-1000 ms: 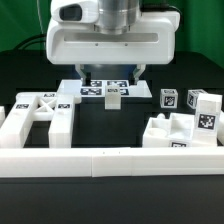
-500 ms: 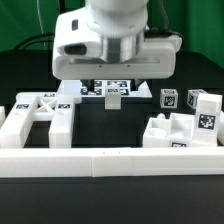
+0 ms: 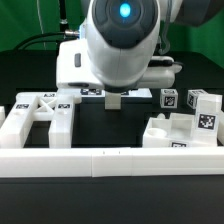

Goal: Assemble chair

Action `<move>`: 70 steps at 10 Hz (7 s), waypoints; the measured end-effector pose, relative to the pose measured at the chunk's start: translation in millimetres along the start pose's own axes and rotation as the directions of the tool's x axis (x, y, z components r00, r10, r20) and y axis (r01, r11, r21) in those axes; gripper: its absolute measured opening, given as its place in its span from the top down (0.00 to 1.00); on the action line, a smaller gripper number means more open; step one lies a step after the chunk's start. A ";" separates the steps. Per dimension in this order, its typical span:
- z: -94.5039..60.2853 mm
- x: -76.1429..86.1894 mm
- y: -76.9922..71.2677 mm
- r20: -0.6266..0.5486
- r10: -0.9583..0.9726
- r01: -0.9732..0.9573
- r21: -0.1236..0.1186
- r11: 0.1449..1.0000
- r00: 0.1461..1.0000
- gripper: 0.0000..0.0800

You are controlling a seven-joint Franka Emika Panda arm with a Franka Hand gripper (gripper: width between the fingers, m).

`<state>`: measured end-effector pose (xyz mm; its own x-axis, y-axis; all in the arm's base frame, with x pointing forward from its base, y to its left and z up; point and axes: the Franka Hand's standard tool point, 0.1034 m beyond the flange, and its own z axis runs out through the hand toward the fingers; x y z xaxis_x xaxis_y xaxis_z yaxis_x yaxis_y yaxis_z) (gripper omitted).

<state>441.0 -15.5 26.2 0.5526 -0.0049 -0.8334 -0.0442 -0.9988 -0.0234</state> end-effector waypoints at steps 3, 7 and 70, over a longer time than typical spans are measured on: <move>17.0 5.7 -0.8 0.014 0.012 -0.012 -0.003 1.000 1.000 0.19; 21.1 8.6 1.0 0.005 0.015 -0.015 -0.005 1.000 1.000 0.35; -190.4 42.7 -35.7 -0.988 -0.025 -0.042 -0.032 0.999 0.155 0.19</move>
Offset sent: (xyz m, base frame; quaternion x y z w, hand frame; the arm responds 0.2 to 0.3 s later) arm -0.0111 0.0062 -0.0206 0.0237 0.0211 -0.0050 0.9995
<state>624.6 10.5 96.6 0.9085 -0.0253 0.4171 -0.0413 -0.9987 0.0294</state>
